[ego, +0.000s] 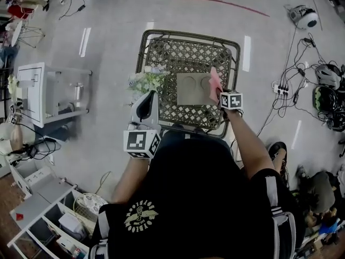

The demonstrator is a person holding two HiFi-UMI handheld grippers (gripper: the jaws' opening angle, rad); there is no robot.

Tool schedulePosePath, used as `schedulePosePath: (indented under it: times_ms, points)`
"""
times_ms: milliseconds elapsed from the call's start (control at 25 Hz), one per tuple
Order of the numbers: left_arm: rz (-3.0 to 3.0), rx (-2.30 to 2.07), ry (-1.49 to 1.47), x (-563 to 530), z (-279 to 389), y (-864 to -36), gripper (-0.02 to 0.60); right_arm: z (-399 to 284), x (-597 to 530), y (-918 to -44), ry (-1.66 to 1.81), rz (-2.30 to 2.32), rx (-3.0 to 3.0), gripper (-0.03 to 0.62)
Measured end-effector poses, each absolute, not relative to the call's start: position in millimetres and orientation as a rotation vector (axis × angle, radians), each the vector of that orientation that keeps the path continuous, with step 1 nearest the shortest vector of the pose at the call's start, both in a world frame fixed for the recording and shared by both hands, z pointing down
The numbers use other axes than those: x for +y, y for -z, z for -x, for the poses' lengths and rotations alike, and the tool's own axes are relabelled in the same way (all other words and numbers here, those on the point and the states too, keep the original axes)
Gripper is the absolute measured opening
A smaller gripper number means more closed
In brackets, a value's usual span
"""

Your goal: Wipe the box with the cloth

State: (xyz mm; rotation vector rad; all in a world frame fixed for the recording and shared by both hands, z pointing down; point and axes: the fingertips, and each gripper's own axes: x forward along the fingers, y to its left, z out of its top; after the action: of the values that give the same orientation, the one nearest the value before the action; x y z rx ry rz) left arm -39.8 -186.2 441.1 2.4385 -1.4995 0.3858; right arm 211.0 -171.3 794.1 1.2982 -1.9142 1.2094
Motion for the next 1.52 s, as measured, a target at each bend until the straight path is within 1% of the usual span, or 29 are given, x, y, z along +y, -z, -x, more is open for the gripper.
schedulePosePath:
  times_ms: [120, 320, 400, 480, 560, 680, 840, 1320, 1520]
  points:
    - [-2.431, -1.524, -0.364, -180.8, 47.0, -439.1, 0.0, -165.7, -156.7, -764.7, -1.169, -1.166, -2.042, 0.015]
    - [-2.43, -1.54, -0.379, -174.1, 63.6, -442.3, 0.0, -63.9, -145.4, -763.5, -1.374, -0.974, -2.154, 0.015]
    - [-2.419, -1.548, -0.392, -169.8, 74.4, -446.0, 0.0, -30.6, -142.3, -771.2, -1.404, -0.91, -2.14, 0.015]
    - [-2.404, -1.56, -0.395, -166.3, 86.0, -447.6, 0.0, -10.7, -141.6, -784.0, -1.398, -0.873, -2.105, 0.015]
    - [-2.391, -1.574, -0.404, -163.4, 98.1, -449.0, 0.0, -5.4, -142.6, -799.2, -1.374, -0.875, -2.053, 0.015]
    - [-2.366, -1.593, -0.419, -157.8, 117.5, -452.1, 0.0, -13.1, -138.5, -821.8, -1.279, -0.889, -1.973, 0.015]
    - [-2.368, -1.578, -0.422, -159.1, 124.7, -454.4, 0.0, -42.0, -141.4, -830.5, -1.273, -0.985, -1.904, 0.015]
    - [-2.516, -1.428, -0.351, -186.3, 69.2, -433.3, 0.0, -133.9, -121.7, -835.9, -1.293, -1.171, -1.771, 0.015]
    - [-2.566, -1.384, -0.349, -191.0, 51.6, -424.7, 0.0, -185.3, -109.5, -840.8, -1.275, -1.283, -1.705, 0.015]
